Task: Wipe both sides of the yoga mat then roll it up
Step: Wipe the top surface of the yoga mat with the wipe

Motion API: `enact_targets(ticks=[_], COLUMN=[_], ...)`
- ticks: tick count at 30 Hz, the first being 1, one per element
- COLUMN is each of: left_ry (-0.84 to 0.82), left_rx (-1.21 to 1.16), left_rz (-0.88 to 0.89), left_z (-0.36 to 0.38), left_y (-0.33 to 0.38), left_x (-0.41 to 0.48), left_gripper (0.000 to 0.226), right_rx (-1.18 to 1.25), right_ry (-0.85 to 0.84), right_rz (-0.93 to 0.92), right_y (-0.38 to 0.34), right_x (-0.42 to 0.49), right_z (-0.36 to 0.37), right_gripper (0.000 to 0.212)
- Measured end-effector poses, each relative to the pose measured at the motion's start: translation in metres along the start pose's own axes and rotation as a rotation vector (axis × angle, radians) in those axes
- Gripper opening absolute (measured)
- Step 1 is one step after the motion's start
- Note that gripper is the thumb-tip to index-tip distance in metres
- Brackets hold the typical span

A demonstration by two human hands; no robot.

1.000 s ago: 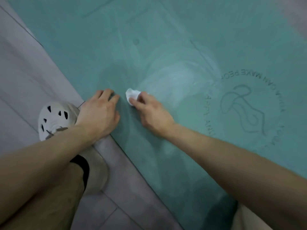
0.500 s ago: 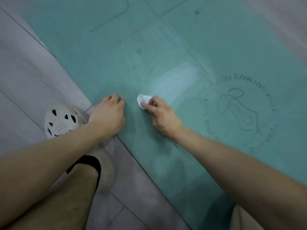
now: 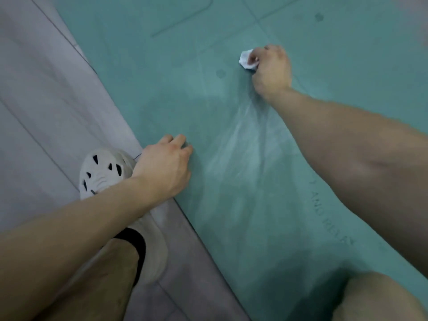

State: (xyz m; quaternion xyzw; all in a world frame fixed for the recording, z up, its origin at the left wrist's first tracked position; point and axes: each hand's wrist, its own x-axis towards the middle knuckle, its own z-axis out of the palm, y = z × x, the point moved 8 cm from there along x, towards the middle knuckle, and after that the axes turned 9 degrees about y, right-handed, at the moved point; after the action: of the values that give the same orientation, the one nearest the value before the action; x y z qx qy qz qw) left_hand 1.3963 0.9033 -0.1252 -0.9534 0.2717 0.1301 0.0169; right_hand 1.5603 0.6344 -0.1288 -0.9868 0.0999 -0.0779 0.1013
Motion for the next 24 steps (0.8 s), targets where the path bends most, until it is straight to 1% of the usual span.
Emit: enact_targets(ticks=[3, 6, 9, 11, 13, 14, 16, 17, 19, 22, 24], left_ry=[0.0, 0.007, 0.04, 0.053, 0.069, 0.078, 0.093, 0.093, 0.1, 0.111, 0.122], left_rx=[0.0, 0.003, -0.008, -0.019, -0.066, -0.103, -0.164, -0.184, -0.223, -0.259, -0.247], left_rz=[0.004, 0.009, 0.015, 0.004, -0.024, -0.04, -0.058, -0.06, -0.062, -0.097, -0.131], left_z=[0.001, 0.001, -0.003, -0.005, -0.006, -0.006, -0.006, -0.005, -0.003, -0.003, -0.002], left_y=[0.001, 0.001, 0.002, -0.001, -0.006, -0.009, -0.011, -0.011, -0.01, -0.012, -0.019], left_x=[-0.001, 0.002, 0.005, 0.006, 0.007, 0.006, 0.003, 0.0, -0.004, -0.007, -0.009], left_gripper=[0.037, 0.032, 0.027, 0.027, 0.03, 0.033, 0.038, 0.039, 0.038, 0.034, 0.032], right_rx=[0.076, 0.174, 0.285, 0.361, 0.416, 0.435, 0.478, 0.496, 0.512, 0.522, 0.487], right_ry=[0.043, 0.082, 0.068, 0.031, -0.019, -0.044, -0.08, -0.081, -0.049, 0.057, 0.069], right_rz=[0.025, -0.059, -0.186, -0.276, -0.365, -0.385, -0.355, -0.328, -0.261, -0.118, -0.024], right_y=[-0.005, -0.006, -0.018, -0.029, -0.038, -0.038, -0.033, -0.032, -0.037, -0.05, -0.064], right_x=[-0.002, -0.043, -0.123, -0.191, -0.253, -0.276, -0.296, -0.291, -0.254, -0.139, -0.058], right_z=[0.01, 0.004, -0.006, -0.013, -0.02, -0.021, -0.018, -0.014, -0.008, 0.012, 0.03], right_gripper=[0.044, 0.04, 0.033, 0.029, 0.03, 0.032, 0.035, 0.037, 0.038, 0.031, 0.033])
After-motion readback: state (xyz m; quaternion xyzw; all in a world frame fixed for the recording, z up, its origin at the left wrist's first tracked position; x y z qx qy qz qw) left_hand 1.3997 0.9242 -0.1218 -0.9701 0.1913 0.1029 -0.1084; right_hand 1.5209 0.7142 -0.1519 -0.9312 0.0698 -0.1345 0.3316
